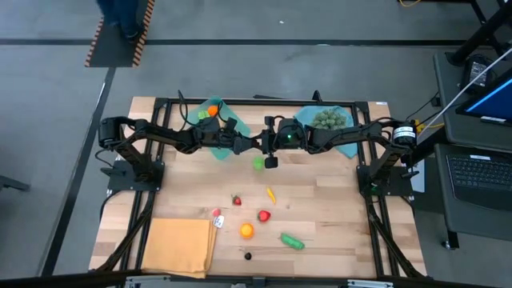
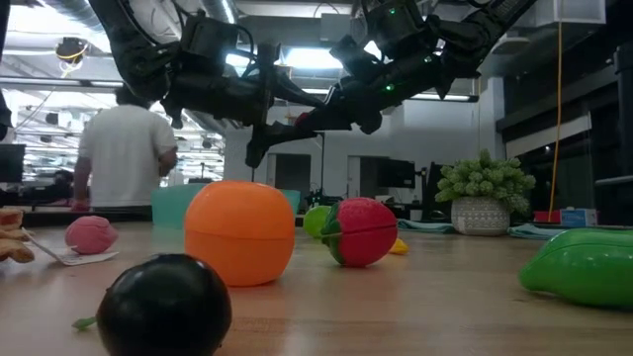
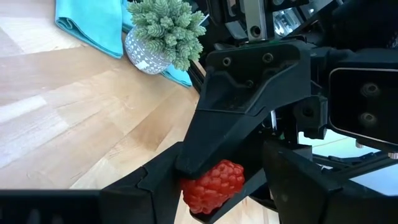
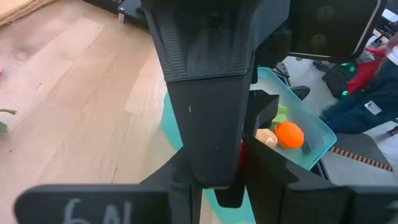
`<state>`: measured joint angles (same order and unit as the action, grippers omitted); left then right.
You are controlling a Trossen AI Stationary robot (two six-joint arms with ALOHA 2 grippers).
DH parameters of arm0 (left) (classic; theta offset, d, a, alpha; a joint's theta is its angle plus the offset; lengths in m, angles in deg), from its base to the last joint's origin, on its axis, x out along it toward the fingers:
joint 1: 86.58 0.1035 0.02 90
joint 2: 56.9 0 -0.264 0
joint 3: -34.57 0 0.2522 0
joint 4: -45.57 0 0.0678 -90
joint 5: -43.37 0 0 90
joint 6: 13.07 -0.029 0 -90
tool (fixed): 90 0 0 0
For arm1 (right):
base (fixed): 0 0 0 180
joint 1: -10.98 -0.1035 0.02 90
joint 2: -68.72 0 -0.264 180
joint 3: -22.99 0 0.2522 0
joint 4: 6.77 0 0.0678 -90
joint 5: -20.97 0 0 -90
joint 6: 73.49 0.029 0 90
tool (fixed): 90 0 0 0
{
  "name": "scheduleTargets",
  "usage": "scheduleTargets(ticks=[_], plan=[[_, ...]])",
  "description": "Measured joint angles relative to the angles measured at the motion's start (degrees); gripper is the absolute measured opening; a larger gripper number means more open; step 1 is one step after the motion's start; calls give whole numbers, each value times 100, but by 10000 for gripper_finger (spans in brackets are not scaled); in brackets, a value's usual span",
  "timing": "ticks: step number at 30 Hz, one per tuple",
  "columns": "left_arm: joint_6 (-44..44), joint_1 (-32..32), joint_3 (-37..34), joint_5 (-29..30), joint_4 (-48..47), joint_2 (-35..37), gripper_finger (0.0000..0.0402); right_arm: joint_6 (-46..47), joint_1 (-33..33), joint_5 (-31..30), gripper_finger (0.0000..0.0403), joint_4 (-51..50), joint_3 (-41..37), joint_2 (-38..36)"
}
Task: Pick and placing Produce into tupperware
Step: Put the red raspberry into the blue bin
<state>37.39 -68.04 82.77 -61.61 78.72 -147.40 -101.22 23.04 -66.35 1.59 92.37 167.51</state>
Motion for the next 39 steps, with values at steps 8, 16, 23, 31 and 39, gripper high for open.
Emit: scheduleTargets(ticks=[8,16,23,31,39], plan=[[14,10,0,-42,-107,13,169,-10,0,4,92,46,-2,0],[-11,141,0,-145,-120,13,133,-14,2,-22,92,124,-2,0],[-113,188,0,-257,-122,13,110,-39,4,-35,92,173,-4,0],[-375,214,-2,-451,-159,11,107,134,4,142,138,174,-4,0],[-413,399,-2,-778,-146,2,105,69,11,78,216,278,-4,0]])
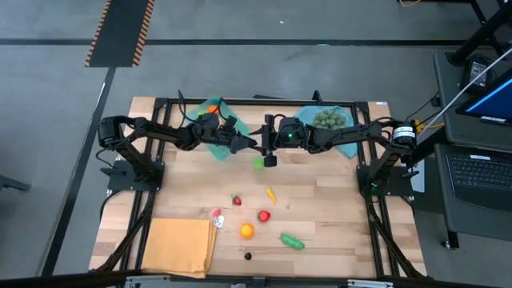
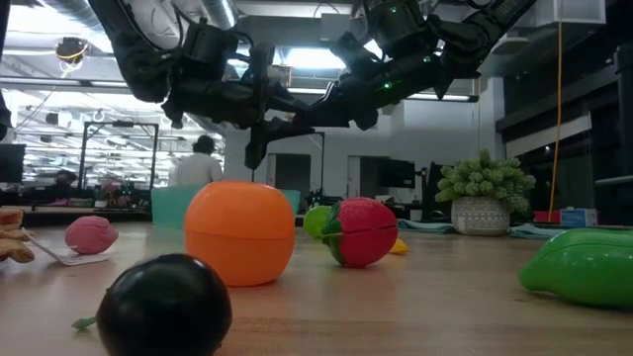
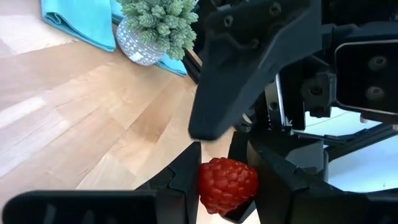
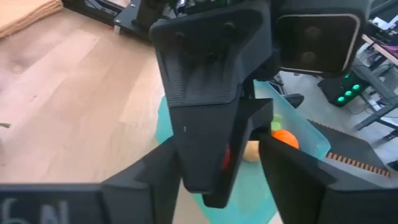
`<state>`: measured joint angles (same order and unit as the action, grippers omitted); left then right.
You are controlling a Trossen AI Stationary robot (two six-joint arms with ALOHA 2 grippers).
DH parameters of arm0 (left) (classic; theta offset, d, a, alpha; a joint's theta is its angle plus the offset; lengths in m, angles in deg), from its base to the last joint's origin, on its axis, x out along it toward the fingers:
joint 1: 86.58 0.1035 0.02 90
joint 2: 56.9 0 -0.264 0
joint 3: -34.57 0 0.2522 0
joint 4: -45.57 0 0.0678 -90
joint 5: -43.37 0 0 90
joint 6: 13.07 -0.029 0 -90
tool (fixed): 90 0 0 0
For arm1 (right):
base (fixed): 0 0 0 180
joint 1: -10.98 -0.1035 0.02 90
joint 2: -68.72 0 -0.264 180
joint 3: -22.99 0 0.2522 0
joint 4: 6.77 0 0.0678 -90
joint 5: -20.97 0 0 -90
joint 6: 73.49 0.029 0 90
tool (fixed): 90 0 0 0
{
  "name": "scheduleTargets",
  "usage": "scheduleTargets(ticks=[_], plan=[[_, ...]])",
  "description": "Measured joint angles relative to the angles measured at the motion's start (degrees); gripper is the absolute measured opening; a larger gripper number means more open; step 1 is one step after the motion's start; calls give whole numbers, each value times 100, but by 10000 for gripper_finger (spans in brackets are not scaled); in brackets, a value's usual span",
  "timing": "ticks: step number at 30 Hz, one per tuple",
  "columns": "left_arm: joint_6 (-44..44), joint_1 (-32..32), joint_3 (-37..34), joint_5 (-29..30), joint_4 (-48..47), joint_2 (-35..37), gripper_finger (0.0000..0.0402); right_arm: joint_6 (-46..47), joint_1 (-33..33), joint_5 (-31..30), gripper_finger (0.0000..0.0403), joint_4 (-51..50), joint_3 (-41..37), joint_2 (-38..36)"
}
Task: Pick and placing Produce into tupperware
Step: Put the red raspberry into the blue bin
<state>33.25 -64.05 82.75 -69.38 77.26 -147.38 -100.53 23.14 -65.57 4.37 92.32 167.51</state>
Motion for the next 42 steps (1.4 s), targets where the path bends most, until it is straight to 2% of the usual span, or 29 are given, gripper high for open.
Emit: scheduleTargets(ticks=[4,9,19,26,31,36,42], plan=[[-4,128,-7,-133,-25,-2,104,-6,0,-330,253,2,2,-2],[-210,309,-8,-314,-43,-5,104,-21,4,-375,277,-5,7,-9],[-674,840,-9,-715,-141,11,104,205,0,-360,280,-591,11,-196],[-948,1113,-9,-839,-145,13,106,869,-4,-342,280,-1089,11,-736],[-1238,1215,-9,-1007,-132,17,106,1313,11,-336,280,-1394,-5,-820],[-1449,1358,-9,-1016,-123,20,103,1480,11,-321,280,-950,-526,-841],[-1726,1538,-7,-1014,-134,130,104,1658,11,-320,280,17,-1368,-1238]])
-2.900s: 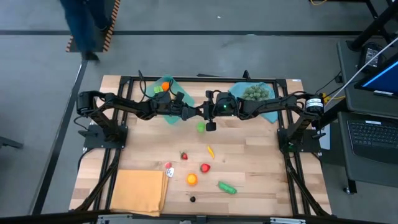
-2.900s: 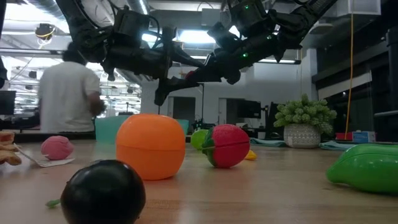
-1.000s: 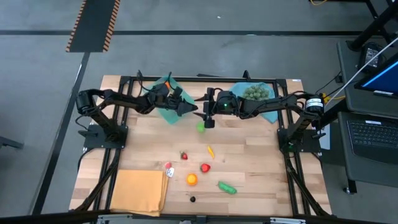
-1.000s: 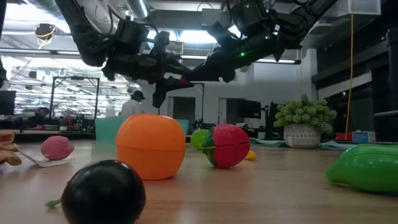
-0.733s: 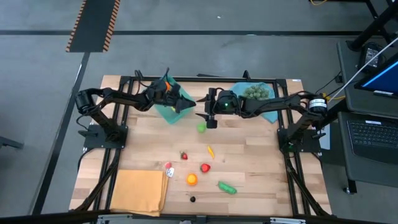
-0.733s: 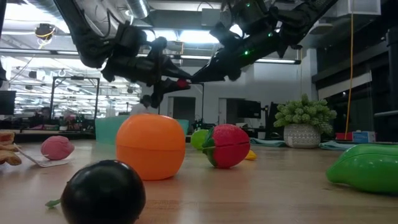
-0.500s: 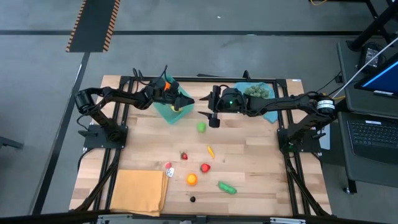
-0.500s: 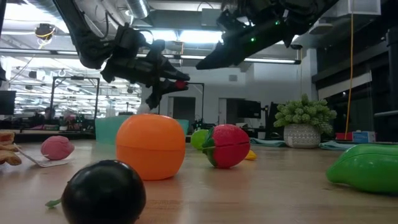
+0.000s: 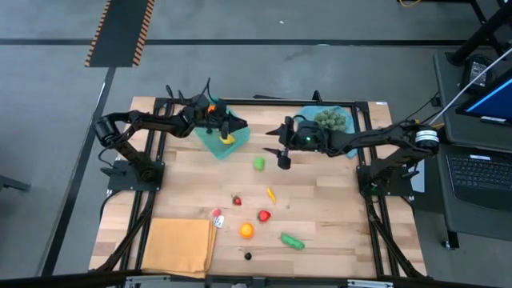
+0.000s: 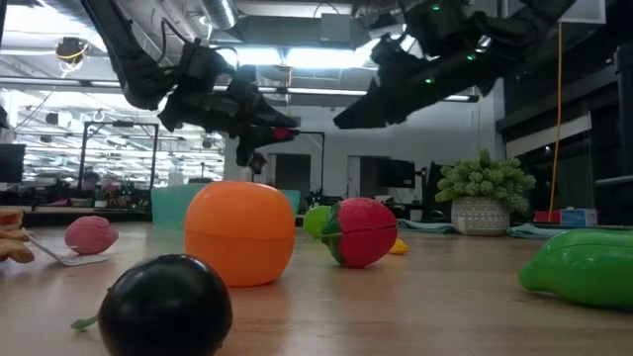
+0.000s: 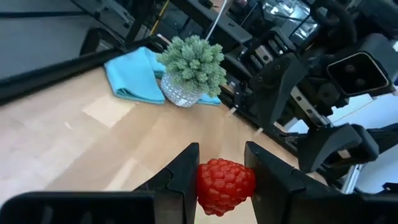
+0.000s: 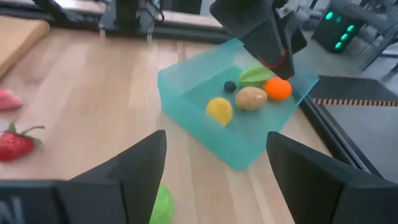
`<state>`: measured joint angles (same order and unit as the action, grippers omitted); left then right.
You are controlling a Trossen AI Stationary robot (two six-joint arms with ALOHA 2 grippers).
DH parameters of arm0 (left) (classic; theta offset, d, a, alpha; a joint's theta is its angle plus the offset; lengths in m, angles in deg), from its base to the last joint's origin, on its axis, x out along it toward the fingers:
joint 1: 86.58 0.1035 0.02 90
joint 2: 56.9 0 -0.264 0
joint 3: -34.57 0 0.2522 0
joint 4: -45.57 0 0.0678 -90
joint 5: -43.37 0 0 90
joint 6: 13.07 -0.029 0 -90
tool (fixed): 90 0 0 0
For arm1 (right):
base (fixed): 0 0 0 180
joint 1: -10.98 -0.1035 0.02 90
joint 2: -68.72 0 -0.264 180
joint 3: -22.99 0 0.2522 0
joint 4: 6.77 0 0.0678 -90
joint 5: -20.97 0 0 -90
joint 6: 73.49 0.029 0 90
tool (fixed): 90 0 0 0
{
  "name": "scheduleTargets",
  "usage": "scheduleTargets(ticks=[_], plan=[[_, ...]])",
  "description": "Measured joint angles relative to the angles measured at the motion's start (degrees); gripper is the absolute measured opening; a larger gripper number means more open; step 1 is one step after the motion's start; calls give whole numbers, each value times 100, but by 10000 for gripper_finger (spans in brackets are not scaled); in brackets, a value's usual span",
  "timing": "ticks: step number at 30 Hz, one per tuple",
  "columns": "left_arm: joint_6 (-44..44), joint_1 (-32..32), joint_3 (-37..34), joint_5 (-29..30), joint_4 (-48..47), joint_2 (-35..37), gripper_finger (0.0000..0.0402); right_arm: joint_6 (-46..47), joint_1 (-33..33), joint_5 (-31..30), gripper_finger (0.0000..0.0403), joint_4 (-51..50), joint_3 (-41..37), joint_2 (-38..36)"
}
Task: Pick and placing Produce into tupperware
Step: Put the red raspberry into the blue bin
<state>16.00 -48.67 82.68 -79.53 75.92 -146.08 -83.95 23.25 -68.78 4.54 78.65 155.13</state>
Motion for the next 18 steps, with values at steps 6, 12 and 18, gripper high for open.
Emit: scheduleTargets(ticks=[6,12,18], plan=[[-275,222,0,-117,-48,334,103,418,0,2,280,618,-675,-426],[-661,462,0,-129,-726,926,103,591,0,-5,280,1859,-1476,-662],[-1151,494,-165,168,-1305,1506,103,590,76,111,280,2271,-2075,-1083]])
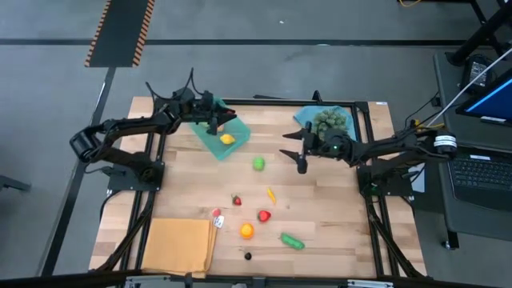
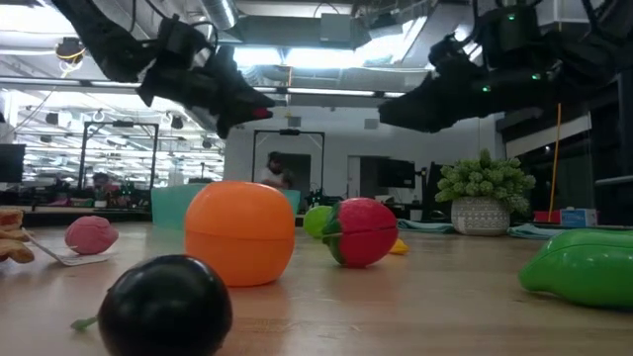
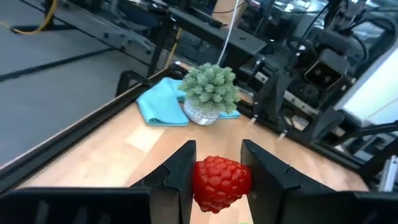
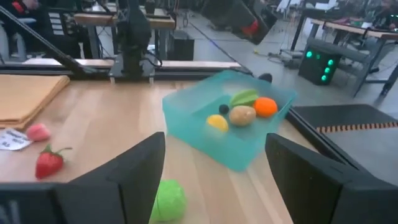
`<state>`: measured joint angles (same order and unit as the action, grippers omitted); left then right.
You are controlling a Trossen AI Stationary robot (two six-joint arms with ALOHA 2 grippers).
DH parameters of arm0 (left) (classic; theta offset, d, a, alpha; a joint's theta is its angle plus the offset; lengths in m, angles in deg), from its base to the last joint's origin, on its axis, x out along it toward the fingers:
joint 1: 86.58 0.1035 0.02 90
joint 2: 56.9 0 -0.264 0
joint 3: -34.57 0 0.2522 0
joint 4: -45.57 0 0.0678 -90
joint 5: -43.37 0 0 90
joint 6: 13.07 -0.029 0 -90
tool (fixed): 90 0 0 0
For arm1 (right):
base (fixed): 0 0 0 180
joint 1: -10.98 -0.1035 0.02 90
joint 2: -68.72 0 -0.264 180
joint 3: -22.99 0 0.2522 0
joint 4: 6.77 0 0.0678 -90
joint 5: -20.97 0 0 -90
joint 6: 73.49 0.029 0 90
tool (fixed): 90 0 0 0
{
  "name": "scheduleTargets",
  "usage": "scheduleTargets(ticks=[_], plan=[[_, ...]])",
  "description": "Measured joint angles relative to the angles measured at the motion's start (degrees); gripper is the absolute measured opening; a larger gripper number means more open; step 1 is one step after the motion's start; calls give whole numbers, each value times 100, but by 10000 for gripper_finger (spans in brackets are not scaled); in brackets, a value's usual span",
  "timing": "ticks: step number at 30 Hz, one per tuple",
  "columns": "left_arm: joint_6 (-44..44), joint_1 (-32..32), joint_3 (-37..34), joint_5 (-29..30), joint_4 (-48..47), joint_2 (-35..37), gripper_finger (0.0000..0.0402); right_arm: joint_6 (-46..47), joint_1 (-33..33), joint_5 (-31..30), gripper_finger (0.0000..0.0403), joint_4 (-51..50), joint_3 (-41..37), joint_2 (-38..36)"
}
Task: Pick and placing Produce into tupperware
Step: Put the red raspberry into the blue bin
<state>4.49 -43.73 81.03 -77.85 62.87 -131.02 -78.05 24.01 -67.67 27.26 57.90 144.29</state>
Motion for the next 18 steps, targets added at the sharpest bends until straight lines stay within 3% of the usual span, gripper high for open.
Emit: scheduleTargets(ticks=[7,14,18], plan=[[-166,-8,-744,647,-35,778,103,198,209,442,280,-29,-282,-462],[-461,-303,-1325,2121,-11,1558,103,194,252,432,280,-42,-358,-522],[-587,-411,-1424,2430,-21,1710,103,192,257,426,280,-35,-350,-520]])
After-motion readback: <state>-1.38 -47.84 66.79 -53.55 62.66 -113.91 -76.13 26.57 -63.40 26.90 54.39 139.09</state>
